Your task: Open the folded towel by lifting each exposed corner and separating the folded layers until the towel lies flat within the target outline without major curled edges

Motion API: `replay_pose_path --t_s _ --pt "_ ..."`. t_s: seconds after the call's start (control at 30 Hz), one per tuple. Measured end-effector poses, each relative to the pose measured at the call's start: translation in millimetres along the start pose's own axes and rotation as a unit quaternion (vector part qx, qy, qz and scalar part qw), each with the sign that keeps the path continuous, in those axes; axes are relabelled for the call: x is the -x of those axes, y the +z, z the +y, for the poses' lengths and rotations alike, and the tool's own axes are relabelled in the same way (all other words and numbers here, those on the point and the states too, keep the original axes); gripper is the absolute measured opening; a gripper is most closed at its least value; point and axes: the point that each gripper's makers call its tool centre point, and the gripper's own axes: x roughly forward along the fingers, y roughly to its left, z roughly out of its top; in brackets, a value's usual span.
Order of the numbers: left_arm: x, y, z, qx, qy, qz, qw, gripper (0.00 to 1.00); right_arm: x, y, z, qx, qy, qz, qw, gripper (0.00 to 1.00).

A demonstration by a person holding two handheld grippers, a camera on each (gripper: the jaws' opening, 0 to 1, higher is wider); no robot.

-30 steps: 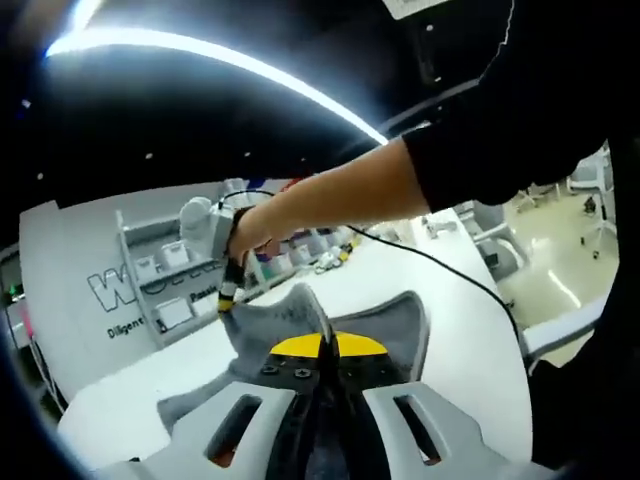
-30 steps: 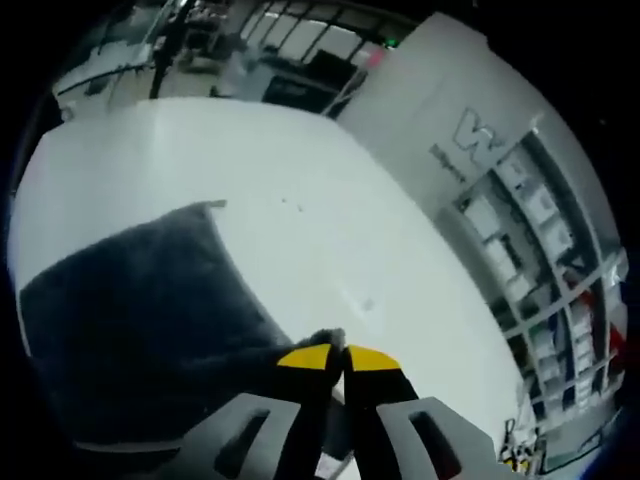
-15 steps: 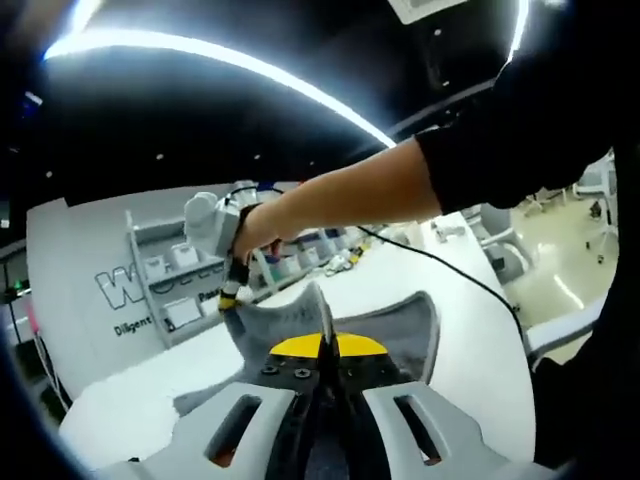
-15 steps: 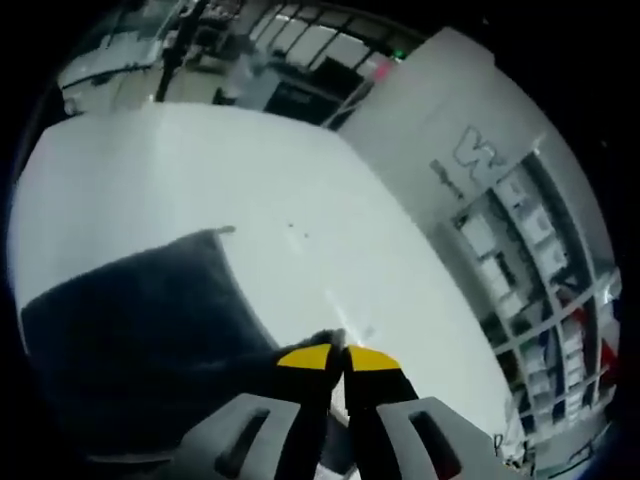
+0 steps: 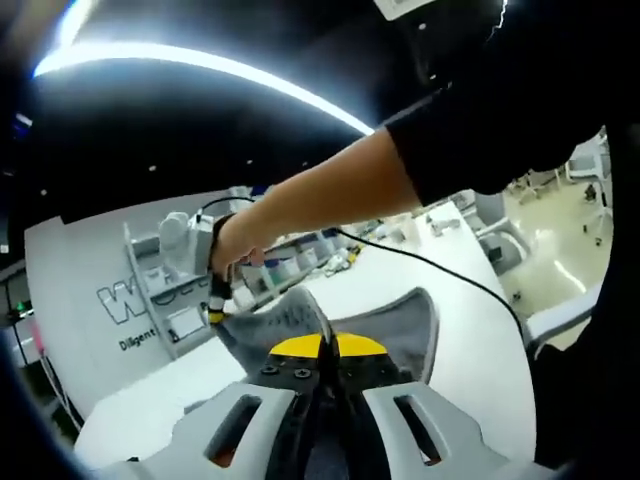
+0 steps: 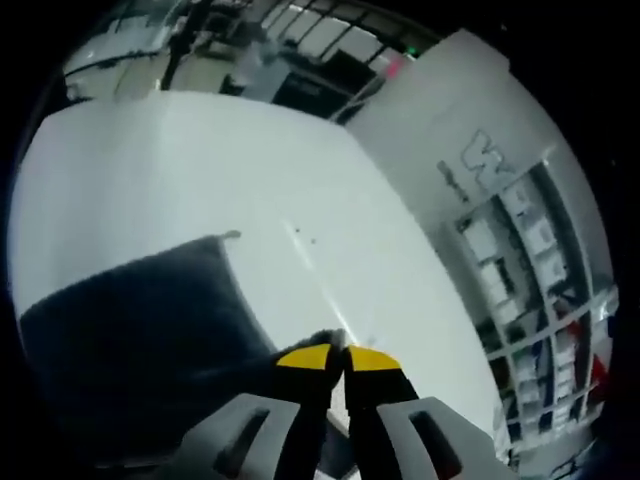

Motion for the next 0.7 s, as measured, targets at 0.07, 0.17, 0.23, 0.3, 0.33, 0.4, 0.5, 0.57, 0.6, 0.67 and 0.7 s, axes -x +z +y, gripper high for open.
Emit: replay_pose_path --t_s 0.07,0.17,0.23,0.3,0.33,0.4,0.5,0.57,0.6,0.67,0.7 --pt "3 -1.0 3.0 0.006 0.000 0.001 1.0000 0.02 0 4.0 1 0.005 -0.001 0.004 1.0000 0.00" --pt "5 -4.3 9.9 0.013 0.002 0.006 0.9999 0.02 -2 8.6 3 0.017 -0.005 0.010 0.9998 0.00" --pt "8 -6.1 13.1 0.025 -0.004 0.010 0.9996 0.02 -3 12.1 5 0.016 -0.002 0.010 0.9998 0.00" --pt "10 -7.2 17.3 0.027 -0.003 0.014 0.9995 0.02 -5 13.9 5 0.016 -0.002 0.011 0.9998 0.00" --pt "11 -7.3 20.3 0.025 0.000 0.015 0.9996 0.02 -6 14.7 5 0.014 -0.001 0.012 0.9998 0.00" --pt "15 -7.2 27.0 0.026 0.005 0.016 0.9995 0.02 -7 16.7 5 0.012 -0.001 0.013 0.9998 0.00" --pt "18 -6.1 35.2 0.032 0.013 0.018 0.9992 0.02 -7 23.9 4 0.009 -0.001 0.011 0.9999 0.00" --pt "20 -7.4 40.1 0.040 0.019 0.025 0.9987 0.01 -7 28.8 4 0.010 -0.002 0.009 0.9999 0.00" --pt "21 -7.9 42.4 0.043 0.021 0.026 0.9985 0.01 -8 32.2 3 0.011 -0.003 0.008 0.9999 0.00" --pt "23 -9.3 45.7 0.048 0.024 0.029 0.9982 0.01 -8 38.8 3 0.013 -0.005 0.007 0.9999 0.00" --pt "24 -9.5 46.5 0.050 0.025 0.029 0.9980 0.01 -8 41.9 3 0.015 -0.005 0.006 0.9999 0.00"
